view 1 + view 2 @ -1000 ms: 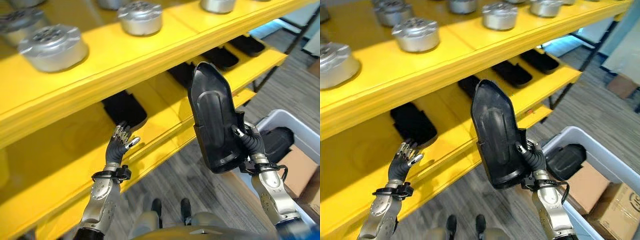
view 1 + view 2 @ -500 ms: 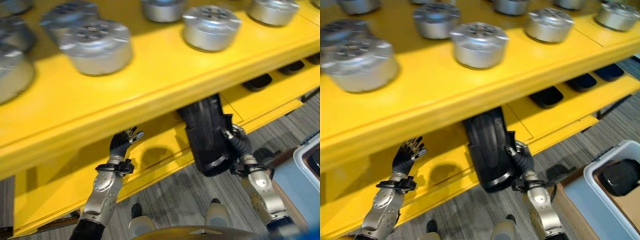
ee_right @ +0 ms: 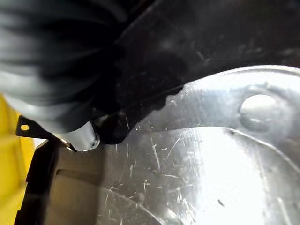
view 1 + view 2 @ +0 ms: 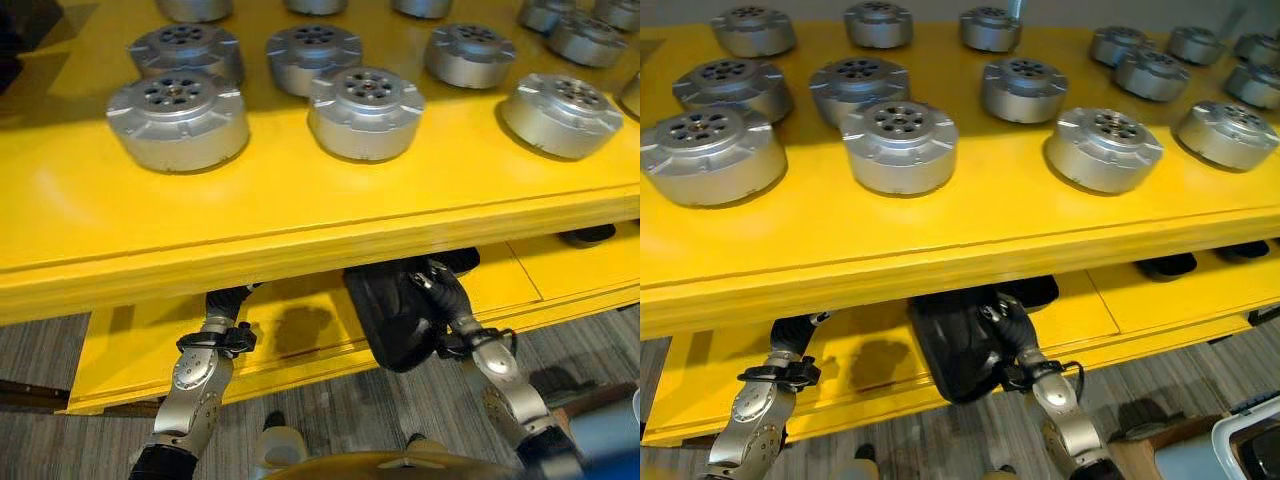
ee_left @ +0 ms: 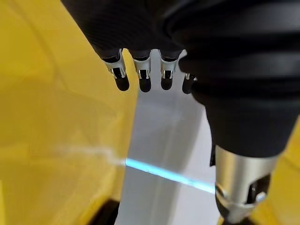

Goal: Move parts from the plastic box to the shelf.

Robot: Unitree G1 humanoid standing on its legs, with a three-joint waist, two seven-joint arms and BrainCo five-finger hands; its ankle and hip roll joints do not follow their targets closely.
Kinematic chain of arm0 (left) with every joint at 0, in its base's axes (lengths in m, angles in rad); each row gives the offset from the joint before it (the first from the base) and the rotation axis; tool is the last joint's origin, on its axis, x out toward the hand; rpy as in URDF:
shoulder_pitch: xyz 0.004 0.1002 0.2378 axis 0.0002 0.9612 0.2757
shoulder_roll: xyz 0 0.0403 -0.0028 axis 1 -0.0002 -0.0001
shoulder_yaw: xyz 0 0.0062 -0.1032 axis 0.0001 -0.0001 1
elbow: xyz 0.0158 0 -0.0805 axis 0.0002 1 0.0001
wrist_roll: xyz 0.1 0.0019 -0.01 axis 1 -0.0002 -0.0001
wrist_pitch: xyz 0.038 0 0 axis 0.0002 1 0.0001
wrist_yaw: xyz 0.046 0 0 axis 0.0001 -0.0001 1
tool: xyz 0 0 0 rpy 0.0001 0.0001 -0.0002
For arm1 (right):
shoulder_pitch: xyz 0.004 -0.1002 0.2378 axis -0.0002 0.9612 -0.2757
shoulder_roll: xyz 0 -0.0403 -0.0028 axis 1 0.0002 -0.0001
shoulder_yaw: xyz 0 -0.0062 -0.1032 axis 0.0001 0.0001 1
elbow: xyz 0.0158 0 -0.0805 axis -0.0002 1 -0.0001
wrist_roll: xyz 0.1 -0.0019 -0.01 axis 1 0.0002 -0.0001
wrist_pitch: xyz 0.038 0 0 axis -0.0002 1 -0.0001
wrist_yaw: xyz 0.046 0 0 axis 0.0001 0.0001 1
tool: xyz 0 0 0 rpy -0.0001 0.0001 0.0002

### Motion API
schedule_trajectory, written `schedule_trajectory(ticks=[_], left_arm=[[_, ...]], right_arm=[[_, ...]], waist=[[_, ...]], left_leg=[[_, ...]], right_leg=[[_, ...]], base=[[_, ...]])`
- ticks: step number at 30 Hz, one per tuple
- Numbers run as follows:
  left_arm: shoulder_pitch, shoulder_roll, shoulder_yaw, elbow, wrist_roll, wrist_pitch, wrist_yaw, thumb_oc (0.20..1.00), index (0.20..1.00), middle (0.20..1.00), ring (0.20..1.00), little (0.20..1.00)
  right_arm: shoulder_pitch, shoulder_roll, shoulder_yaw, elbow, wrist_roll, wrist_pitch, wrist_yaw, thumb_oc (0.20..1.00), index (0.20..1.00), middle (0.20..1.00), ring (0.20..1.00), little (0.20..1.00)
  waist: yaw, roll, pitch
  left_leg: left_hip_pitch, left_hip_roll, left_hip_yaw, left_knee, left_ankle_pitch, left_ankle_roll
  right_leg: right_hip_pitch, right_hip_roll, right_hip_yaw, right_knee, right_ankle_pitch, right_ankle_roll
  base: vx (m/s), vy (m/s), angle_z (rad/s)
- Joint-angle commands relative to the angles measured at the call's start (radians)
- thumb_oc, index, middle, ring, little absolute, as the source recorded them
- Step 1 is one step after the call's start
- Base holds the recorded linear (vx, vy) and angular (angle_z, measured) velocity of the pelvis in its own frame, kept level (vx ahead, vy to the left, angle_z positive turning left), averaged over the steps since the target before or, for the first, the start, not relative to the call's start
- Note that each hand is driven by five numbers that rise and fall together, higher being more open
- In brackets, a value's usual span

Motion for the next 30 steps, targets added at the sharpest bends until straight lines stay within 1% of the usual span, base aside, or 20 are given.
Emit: schedule_trajectory(ticks=[1,2,3,4,7,9,12,13,17,23,24,25,30], left_arm=[[-0.016,0.008,0.075,-0.064,0.022,-0.054,0.029,1.0,1.0,1.0,1.0,1.0],[-0.014,0.012,0.09,-0.059,0.032,-0.056,0.044,1.0,1.0,1.0,1.0,1.0],[-0.014,0.013,0.092,-0.059,0.032,-0.055,0.044,1.0,1.0,1.0,1.0,1.0],[-0.016,0.015,0.11,-0.051,0.037,-0.058,0.062,1.0,1.0,1.0,1.0,1.0],[-0.016,0.018,0.117,-0.042,0.036,-0.059,0.074,1.0,1.0,1.0,1.0,1.0],[-0.02,0.029,0.127,-0.039,0.03,-0.058,0.09,1.0,1.0,1.0,1.0,1.0],[-0.023,0.04,0.123,-0.04,0.022,-0.057,0.095,1.0,1.0,1.0,1.0,1.0],[-0.026,0.043,0.118,-0.037,0.021,-0.056,0.097,1.0,1.0,1.0,1.0,1.0],[-0.034,0.059,0.089,-0.036,0.002,-0.052,0.101,1.0,1.0,1.0,1.0,1.0],[-0.039,0.084,0.032,-0.045,-0.025,-0.044,0.082,1.0,1.0,1.0,1.0,1.0],[-0.041,0.091,0.013,-0.055,-0.039,-0.043,0.076,1.0,1.0,1.0,1.0,1.0],[-0.043,0.091,0.013,-0.054,-0.04,-0.043,0.076,1.0,1.0,1.0,1.0,1.0],[-0.049,0.106,-0.022,-0.063,-0.056,-0.041,0.066,1.0,1.0,1.0,1.0,1.0]], right_arm=[[-0.078,-0.017,0.003,-0.083,0.021,-0.051,0.033,0.2,0.2,0.2,0.2,0.2],[-0.124,-0.006,0.033,-0.085,0.018,-0.047,0.032,0.2,0.2,0.2,0.2,0.2],[-0.126,-0.004,0.034,-0.083,0.018,-0.047,0.032,0.2,0.2,0.2,0.2,0.2],[-0.182,0.014,0.07,-0.081,0.024,-0.046,0.03,0.2,0.2,0.2,0.2,0.2],[-0.253,0.044,0.105,-0.064,0.024,-0.044,0.024,0.2,0.2,0.2,0.2,0.2],[-0.343,0.084,0.129,-0.03,0.025,-0.049,-0.002,0.2,0.2,0.2,0.2,0.2],[-0.409,0.126,0.135,0.022,0.025,-0.052,-0.036,0.2,0.2,0.2,0.2,0.2],[-0.424,0.136,0.135,0.038,0.026,-0.054,-0.045,0.2,0.2,0.2,0.2,0.2],[-0.504,0.183,0.124,0.135,0.029,-0.06,-0.109,0.2,0.2,0.2,0.2,0.2],[-0.598,0.222,0.074,0.301,0.025,-0.058,-0.185,0.2,0.2,0.2,0.2,0.2],[-0.623,0.235,0.051,0.361,0.035,-0.058,-0.21,0.2,0.2,0.2,0.2,0.2],[-0.625,0.235,0.05,0.364,0.035,-0.059,-0.21,0.2,0.2,0.2,0.2,0.2],[-0.671,0.249,0.0,0.508,0.055,-0.054,-0.25,0.2,0.2,0.2,0.2,0.2]], waist=[[0.001,0.003,-0.029],[0.024,-0.005,-0.032],[0.022,-0.006,-0.031],[0.047,-0.012,-0.033],[0.078,-0.018,-0.036],[0.113,-0.021,-0.04],[0.146,-0.022,-0.04],[0.151,-0.023,-0.039],[0.19,-0.022,-0.035],[0.221,-0.014,-0.029],[0.23,-0.011,-0.025],[0.231,-0.011,-0.025],[0.247,0.0,-0.016]], left_leg=[[-0.004,0.034,0.028,-0.019,0.058,0.023],[-0.011,0.028,0.017,-0.023,0.057,0.026],[-0.012,0.027,0.016,-0.022,0.057,0.026],[-0.019,0.02,0.005,-0.024,0.058,0.027],[-0.029,0.011,-0.009,-0.023,0.058,0.028],[-0.043,0.003,-0.029,-0.024,0.061,0.029],[-0.059,-0.004,-0.048,-0.021,0.064,0.03],[-0.062,-0.006,-0.053,-0.02,0.064,0.031],[-0.081,-0.014,-0.075,-0.016,0.07,0.032],[-0.098,-0.023,-0.097,-0.018,0.076,0.035],[-0.104,-0.024,-0.103,-0.018,0.079,0.036],[-0.105,-0.024,-0.103,-0.017,0.079,0.036],[-0.114,-0.031,-0.107,-0.014,0.079,0.038]], right_leg=[[-0.036,-0.063,0.028,0.095,0.049,0.017],[-0.03,-0.067,0.015,0.087,0.051,0.017],[-0.029,-0.067,0.014,0.087,0.051,0.017],[-0.02,-0.069,0.0,0.079,0.052,0.018],[-0.005,-0.072,-0.021,0.066,0.056,0.018],[0.002,-0.071,-0.043,0.056,0.063,0.02],[0.007,-0.072,-0.064,0.054,0.06,0.019],[0.01,-0.071,-0.068,0.053,0.06,0.019],[0.022,-0.068,-0.095,0.047,0.063,0.018],[0.027,-0.065,-0.123,0.042,0.073,0.018],[0.027,-0.065,-0.128,0.042,0.075,0.018],[0.026,-0.065,-0.128,0.042,0.075,0.018],[0.022,-0.067,-0.136,0.039,0.083,0.022]], base=[[0.03,-0.011,0.24],[0.03,-0.011,0.26],[0.04,-0.027,0.26],[0.03,-0.018,0.26],[0.03,-0.022,0.27],[0.02,-0.031,0.27],[0.02,-0.019,0.28],[0.03,-0.023,0.25],[0.02,-0.027,0.17],[0.01,-0.008,0.15],[0.0,0.0,0.06],[0.0,0.0,0.08],[0.0,0.008,0.06]])
